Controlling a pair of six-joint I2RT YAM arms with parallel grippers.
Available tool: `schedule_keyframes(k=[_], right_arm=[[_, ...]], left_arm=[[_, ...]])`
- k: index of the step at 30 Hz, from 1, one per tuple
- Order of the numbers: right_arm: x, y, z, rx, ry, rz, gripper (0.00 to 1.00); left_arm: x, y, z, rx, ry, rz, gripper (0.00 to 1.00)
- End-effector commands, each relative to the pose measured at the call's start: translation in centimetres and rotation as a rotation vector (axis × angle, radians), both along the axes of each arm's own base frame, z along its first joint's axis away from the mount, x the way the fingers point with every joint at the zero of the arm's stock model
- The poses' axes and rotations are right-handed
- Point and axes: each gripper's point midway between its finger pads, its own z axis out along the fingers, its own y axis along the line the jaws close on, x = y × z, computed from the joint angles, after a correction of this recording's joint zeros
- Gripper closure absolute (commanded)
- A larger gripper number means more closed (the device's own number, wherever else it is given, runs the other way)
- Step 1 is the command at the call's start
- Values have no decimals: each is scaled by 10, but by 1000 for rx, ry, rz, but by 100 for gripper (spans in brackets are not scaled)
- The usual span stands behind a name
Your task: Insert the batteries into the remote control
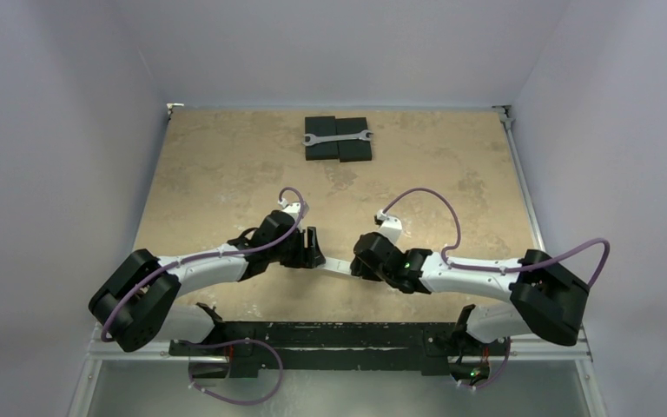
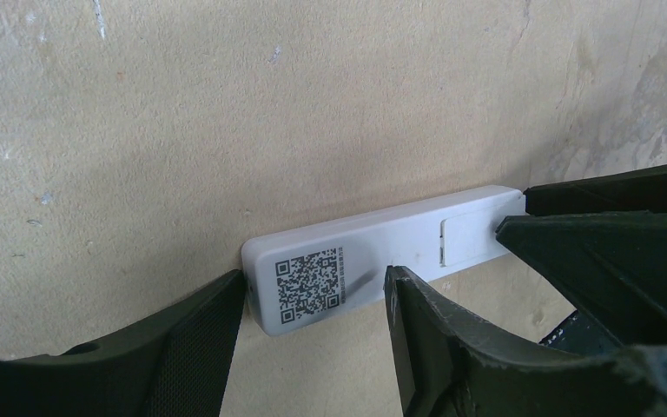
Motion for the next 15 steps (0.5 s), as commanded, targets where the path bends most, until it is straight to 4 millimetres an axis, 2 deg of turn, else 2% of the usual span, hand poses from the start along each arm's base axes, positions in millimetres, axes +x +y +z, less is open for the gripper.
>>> schedule_keyframes(k=[1, 11, 15], right_arm=[[3, 6, 4, 15, -7, 9, 53], [0, 3, -1, 11, 5, 6, 54], [-2, 1, -4, 6, 12, 6, 61]], left_arm=[[1, -3, 1, 2, -8, -20, 39], [1, -3, 0, 2, -6, -20, 39], [1, -3, -1, 2, -4, -19, 39]])
